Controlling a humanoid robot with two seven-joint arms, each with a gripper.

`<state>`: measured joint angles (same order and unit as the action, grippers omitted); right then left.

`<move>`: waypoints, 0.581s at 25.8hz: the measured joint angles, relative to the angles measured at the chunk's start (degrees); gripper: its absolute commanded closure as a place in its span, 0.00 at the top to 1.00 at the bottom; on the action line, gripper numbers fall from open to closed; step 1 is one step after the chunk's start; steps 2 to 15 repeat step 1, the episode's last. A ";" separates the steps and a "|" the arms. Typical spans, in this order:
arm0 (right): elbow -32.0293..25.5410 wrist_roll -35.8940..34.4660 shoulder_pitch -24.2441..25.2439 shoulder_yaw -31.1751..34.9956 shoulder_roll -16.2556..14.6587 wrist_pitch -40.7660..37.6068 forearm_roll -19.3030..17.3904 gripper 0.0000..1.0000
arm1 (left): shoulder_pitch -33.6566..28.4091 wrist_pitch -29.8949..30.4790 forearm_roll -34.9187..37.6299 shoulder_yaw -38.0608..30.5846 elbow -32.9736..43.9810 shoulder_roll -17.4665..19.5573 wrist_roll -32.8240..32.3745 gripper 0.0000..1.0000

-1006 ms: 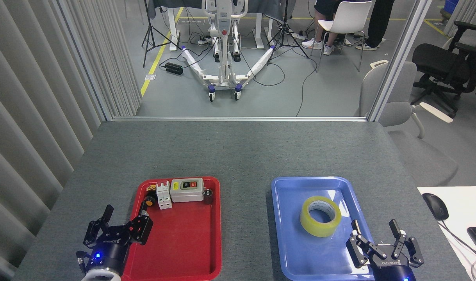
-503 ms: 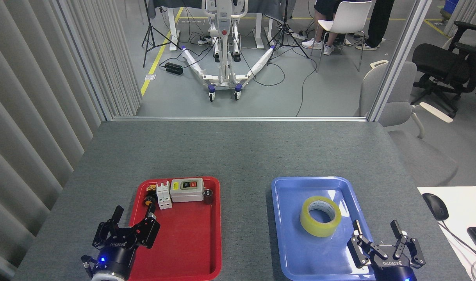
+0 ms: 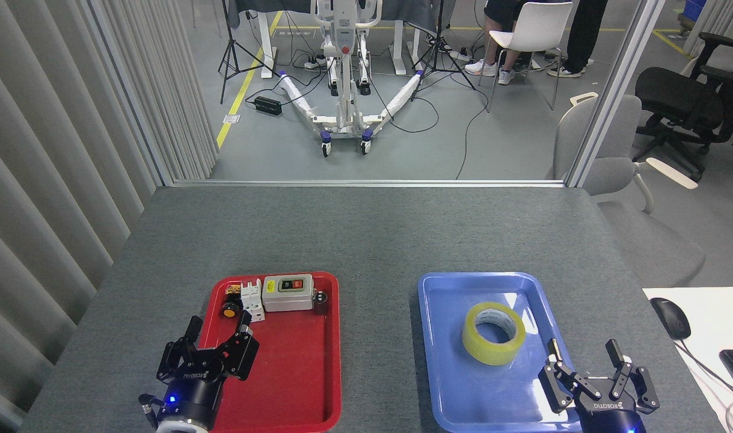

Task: Place and move tape with both arms

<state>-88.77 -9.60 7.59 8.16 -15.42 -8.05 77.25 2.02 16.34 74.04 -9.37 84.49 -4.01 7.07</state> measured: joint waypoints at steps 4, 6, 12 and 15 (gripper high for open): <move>0.00 -0.01 0.02 0.00 -0.01 0.00 0.00 1.00 | 0.00 0.00 1.24 0.01 0.03 -0.01 -0.02 1.00; 0.00 -0.01 0.02 0.00 -0.01 0.00 0.00 1.00 | 0.00 0.00 1.24 0.01 0.03 -0.01 -0.02 1.00; 0.00 -0.01 0.02 0.00 -0.01 0.00 0.00 1.00 | 0.00 0.00 1.24 0.01 0.03 -0.01 -0.02 1.00; 0.00 -0.01 0.02 0.00 -0.01 0.00 0.00 1.00 | 0.00 0.00 1.24 0.01 0.03 -0.01 -0.02 1.00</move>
